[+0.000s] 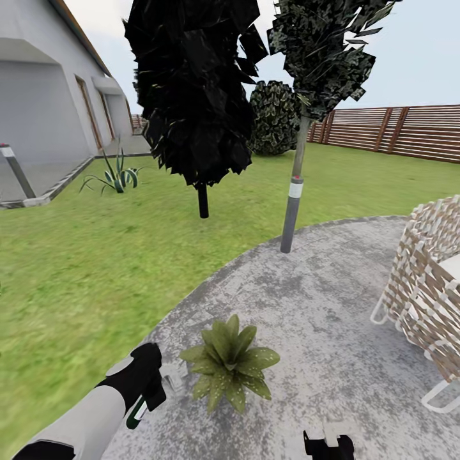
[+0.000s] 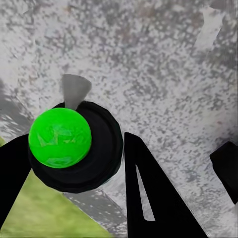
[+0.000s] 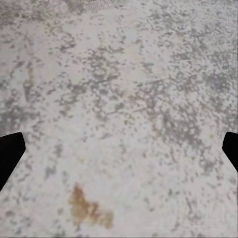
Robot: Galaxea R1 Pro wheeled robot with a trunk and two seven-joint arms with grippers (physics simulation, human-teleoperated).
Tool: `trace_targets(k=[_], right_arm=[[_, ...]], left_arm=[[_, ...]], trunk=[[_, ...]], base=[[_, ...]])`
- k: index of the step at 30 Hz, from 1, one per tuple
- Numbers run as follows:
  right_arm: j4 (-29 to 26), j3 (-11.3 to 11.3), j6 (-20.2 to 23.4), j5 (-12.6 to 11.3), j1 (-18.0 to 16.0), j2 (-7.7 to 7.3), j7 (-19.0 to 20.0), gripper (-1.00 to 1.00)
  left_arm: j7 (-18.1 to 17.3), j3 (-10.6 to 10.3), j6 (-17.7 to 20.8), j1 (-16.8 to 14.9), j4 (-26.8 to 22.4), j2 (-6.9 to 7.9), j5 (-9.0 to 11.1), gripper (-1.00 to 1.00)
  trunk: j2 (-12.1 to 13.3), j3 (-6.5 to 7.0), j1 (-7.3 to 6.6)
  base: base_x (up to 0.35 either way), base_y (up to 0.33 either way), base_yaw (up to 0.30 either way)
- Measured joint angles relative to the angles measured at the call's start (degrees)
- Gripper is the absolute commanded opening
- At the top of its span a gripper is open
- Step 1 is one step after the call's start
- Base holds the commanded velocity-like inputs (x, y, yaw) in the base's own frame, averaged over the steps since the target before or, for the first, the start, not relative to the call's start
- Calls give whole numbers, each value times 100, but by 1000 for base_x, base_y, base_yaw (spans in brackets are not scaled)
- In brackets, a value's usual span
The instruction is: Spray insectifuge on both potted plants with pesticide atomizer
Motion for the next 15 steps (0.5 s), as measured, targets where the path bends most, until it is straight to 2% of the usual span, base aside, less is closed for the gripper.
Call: trace_targets(k=[3,9,15], right_arm=[[-1,0,1,-2,0,1,-8,100],[-2,0,1,-1,2,3,-9,100],[-1,1,-2,0,1,5,-12,100]], left_arm=[[2,7,2,0,0,-2,-1,-100],[4,5,2,-1,0,-3,-1,-100],[19,0,-7,-1,-3,-19,-1,-100]], trunk=[[0,0,0],[0,0,0],[0,0,0]], base=[[0,296,-51],[0,293,-241],[0,53,-264]])
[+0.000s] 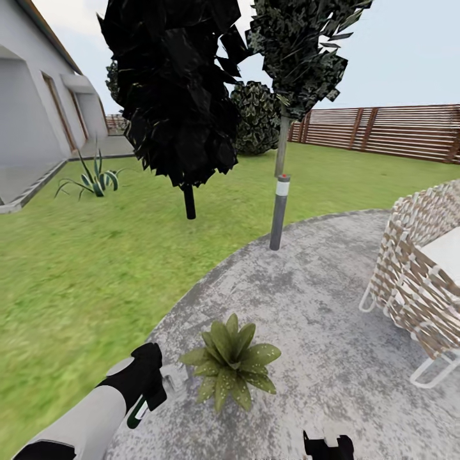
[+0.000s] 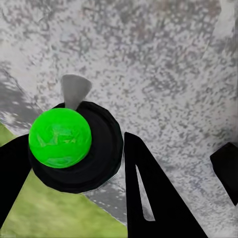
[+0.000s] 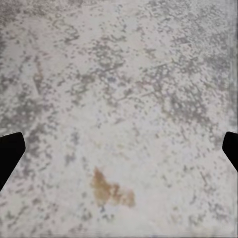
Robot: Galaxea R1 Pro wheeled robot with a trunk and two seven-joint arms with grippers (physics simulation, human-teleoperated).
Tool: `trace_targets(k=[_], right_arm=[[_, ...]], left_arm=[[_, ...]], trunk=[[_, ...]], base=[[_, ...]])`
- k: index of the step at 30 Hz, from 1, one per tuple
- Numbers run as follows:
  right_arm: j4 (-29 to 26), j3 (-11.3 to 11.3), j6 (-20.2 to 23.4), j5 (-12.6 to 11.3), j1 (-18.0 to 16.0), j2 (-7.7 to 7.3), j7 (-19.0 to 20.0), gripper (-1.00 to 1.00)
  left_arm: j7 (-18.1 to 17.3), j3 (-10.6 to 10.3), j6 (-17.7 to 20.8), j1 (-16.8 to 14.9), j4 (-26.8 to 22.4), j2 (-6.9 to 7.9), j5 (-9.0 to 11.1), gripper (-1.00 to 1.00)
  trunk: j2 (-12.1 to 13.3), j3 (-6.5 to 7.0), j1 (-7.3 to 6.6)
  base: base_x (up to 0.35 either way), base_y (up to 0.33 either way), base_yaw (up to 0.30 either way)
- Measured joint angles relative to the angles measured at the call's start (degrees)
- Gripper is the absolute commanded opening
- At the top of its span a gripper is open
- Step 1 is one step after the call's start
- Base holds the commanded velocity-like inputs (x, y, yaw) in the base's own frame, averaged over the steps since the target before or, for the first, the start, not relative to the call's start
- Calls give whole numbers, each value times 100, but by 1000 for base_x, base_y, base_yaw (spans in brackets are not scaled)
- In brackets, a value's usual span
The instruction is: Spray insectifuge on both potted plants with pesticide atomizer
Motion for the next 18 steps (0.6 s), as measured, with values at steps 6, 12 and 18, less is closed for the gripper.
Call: trace_targets(k=[6,12,18], right_arm=[[0,0,0,0,0,4,0,100],[1,0,1,0,-1,5,1,100],[1,-1,1,0,-1,6,3,100]], left_arm=[[4,17,-10,0,-21,-13,0,-100],[2,12,-7,1,-290,-3,3,-100],[0,423,-25,1,-296,-16,-5,-100]], trunk=[[0,0,0],[0,0,-1],[0,0,-2]], base=[[0,1,-264],[50,51,-192],[224,221,-9]])
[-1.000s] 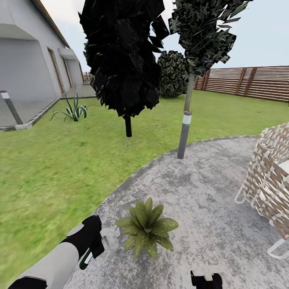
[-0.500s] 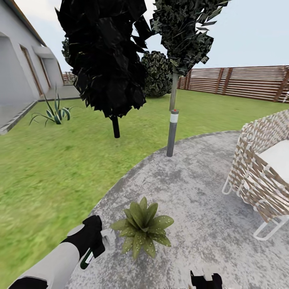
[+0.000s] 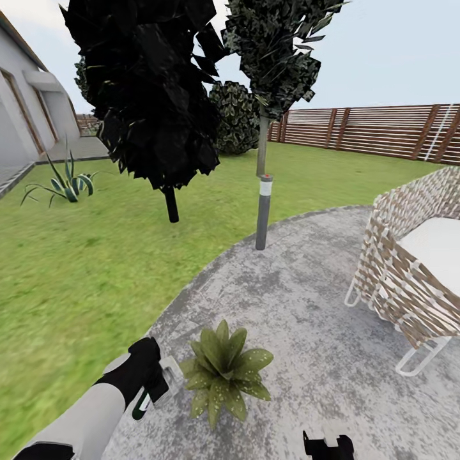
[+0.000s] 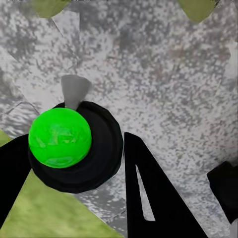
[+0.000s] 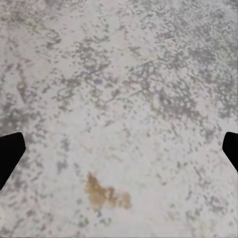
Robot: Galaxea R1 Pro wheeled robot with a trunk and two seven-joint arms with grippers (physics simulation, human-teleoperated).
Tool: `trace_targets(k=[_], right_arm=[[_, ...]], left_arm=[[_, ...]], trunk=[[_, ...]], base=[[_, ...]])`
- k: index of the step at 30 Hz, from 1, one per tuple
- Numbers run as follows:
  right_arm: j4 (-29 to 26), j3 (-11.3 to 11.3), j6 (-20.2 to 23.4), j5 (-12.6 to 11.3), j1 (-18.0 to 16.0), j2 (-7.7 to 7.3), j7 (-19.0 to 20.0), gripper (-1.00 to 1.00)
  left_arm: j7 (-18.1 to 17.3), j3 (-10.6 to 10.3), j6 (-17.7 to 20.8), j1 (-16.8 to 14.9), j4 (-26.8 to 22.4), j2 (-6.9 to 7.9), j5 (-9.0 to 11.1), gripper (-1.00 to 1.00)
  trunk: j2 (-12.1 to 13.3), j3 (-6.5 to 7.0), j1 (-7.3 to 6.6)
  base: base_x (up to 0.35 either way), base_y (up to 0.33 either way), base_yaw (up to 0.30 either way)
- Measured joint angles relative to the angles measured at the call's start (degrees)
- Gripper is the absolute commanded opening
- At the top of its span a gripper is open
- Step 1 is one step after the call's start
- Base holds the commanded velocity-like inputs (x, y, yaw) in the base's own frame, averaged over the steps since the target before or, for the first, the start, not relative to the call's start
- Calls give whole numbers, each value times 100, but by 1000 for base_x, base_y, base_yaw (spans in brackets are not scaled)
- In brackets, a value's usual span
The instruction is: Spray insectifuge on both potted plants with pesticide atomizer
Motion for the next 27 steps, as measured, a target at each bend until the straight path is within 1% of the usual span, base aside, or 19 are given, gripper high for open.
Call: trace_targets(k=[3,6,21,25,27], right_arm=[[0,1,0,0,0,4,0,100],[0,0,-1,0,0,7,-1,100],[-3,-5,-2,-3,0,-13,-2,100],[-8,0,1,-8,0,6,0,100],[-10,0,1,-8,1,12,0,100]], left_arm=[[0,13,-5,0,0,-10,-4,-100],[1,9,-9,0,1,-16,-3,-100],[10,-3,-13,0,39,-20,-13,-100],[7,-1,-5,0,29,-20,-14,-100],[9,-1,-6,-1,29,-21,-14,-100]], trunk=[[0,0,0],[0,0,1],[0,0,2],[0,0,2],[0,4,3]], base=[[233,221,0],[109,98,0],[3,8,0],[-8,254,-11],[-120,294,-162]])
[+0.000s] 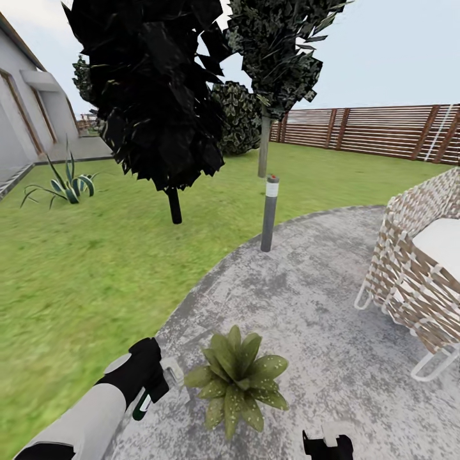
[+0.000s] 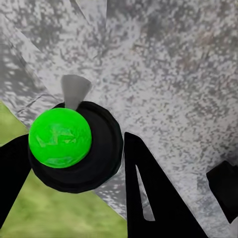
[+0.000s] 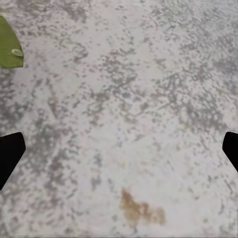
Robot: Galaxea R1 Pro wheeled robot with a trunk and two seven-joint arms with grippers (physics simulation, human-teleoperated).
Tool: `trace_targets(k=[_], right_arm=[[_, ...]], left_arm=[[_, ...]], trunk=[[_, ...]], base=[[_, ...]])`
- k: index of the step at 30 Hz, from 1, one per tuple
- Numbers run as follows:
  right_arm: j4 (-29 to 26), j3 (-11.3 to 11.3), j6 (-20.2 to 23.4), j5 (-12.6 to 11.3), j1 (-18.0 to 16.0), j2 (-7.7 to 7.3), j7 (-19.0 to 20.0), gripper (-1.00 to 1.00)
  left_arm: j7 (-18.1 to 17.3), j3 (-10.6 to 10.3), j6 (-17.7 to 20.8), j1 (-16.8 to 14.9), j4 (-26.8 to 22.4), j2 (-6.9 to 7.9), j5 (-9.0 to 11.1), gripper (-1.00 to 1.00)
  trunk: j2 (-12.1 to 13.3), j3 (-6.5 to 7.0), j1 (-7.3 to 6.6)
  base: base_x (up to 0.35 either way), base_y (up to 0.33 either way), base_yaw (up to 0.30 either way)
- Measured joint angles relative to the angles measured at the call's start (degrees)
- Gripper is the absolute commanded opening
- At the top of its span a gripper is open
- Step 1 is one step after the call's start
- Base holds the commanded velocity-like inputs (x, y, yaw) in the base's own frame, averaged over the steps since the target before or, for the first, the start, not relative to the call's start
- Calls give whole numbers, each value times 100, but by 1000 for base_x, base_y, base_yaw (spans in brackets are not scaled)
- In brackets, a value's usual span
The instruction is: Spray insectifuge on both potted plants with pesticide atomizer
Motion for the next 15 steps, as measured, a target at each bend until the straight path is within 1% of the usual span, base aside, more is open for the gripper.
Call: trace_targets(k=[5,8,10,15], right_arm=[[1,-1,-1,0,1,3,-1,100],[2,-2,-2,0,0,3,-2,100],[1,-1,-2,0,0,4,-3,100],[1,-7,-10,-8,-1,21,-6,100]], left_arm=[[-5,-1,-3,-1,5,-1,0,-100],[-6,-2,-6,0,-4,0,0,-100],[-6,-2,-6,0,-8,0,0,-100],[-6,2,-5,1,-17,1,3,-100]], trunk=[[0,25,1],[0,41,0],[0,47,-1],[0,49,-1]], base=[[-195,214,-247],[-62,80,-254],[-11,14,-96],[0,0,-5]])
